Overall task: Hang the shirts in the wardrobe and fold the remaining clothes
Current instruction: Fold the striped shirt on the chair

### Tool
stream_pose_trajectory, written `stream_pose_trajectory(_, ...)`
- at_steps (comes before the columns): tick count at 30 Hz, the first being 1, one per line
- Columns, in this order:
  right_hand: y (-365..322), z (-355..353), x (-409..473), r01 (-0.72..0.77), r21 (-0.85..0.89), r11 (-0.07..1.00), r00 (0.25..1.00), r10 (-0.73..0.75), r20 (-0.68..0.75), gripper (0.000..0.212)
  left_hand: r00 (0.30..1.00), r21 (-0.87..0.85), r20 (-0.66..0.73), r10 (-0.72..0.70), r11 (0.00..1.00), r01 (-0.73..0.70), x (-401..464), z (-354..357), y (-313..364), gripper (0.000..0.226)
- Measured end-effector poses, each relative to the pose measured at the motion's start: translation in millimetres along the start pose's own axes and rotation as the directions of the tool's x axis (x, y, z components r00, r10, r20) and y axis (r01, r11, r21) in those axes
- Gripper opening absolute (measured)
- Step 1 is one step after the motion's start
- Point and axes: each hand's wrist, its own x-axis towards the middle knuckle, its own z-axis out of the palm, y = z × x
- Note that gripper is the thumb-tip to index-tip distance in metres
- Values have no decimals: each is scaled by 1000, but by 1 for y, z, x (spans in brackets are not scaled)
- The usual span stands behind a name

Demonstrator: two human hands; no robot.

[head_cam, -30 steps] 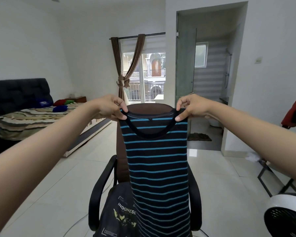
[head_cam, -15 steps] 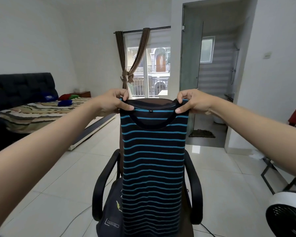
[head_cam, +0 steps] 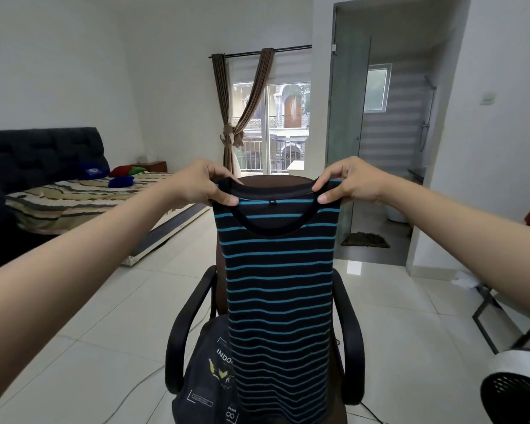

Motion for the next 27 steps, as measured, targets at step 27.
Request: stream_pose_trajectory(27,-17,4,6,47,185,982,999,-44,-17,25,996,-190,-29,89,977,-93,-10,-17,10,33)
